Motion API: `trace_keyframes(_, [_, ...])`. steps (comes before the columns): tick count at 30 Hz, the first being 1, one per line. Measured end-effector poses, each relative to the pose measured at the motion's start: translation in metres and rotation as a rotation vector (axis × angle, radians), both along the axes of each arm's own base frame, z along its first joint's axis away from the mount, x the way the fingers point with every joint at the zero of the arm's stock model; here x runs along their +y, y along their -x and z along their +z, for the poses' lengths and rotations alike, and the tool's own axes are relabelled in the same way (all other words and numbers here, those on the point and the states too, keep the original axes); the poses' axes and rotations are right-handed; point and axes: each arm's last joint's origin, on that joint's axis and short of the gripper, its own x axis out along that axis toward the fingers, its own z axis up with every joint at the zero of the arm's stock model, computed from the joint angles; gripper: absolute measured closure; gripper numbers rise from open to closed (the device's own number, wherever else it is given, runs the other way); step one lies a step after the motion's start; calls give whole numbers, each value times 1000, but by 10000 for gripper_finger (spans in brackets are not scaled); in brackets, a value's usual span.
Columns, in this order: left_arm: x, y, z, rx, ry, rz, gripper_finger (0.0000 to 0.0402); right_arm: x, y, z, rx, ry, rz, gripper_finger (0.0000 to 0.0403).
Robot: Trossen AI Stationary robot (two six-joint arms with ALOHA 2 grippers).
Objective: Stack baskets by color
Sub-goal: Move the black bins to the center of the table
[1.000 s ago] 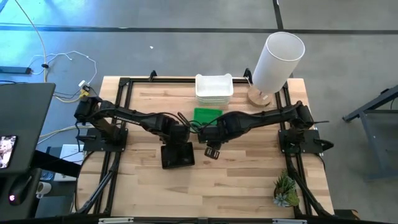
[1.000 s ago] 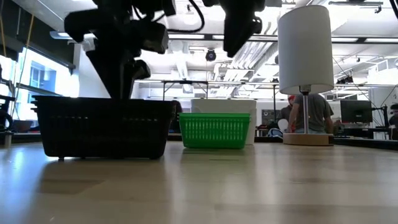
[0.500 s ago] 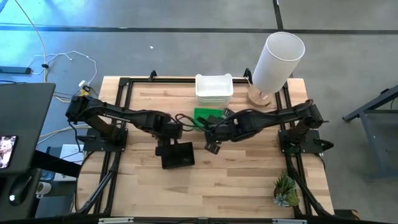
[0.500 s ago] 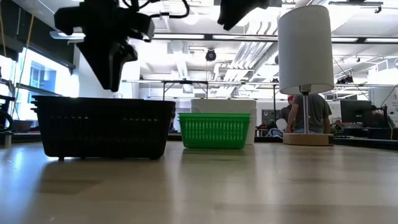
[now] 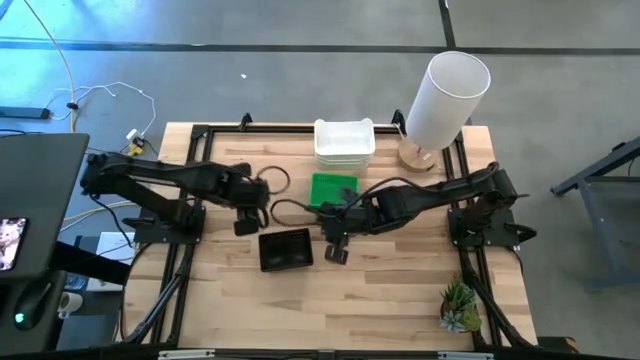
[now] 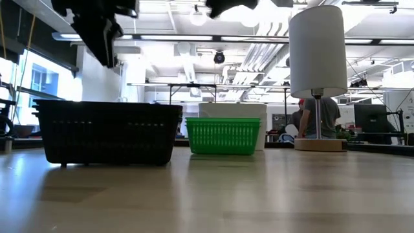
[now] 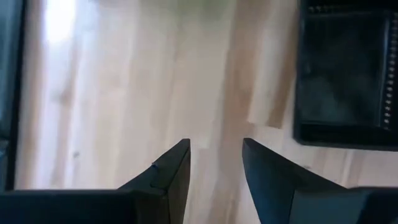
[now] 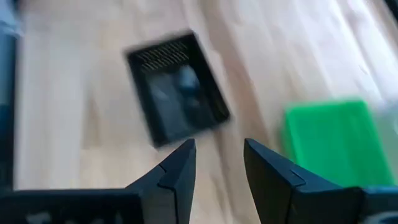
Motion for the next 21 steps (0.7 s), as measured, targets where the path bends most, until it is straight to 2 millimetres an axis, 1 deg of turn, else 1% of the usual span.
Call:
trace_keyframes(6, [6, 33, 27, -120, -33, 69, 271, 6, -13, -14, -70, -17, 119, 279])
trace_keyframes(12, [8, 62, 45, -237, -22, 93, 271, 10, -25, -30, -171, -43, 193, 279])
trace_keyframes(17, [7, 80, 54, -307, -18, 115, 271, 9, -37, -43, -193, -36, 208, 279])
trace_keyframes(21, [6, 90, 59, -354, -10, 132, 271, 7, -49, -58, -192, -24, 227, 279])
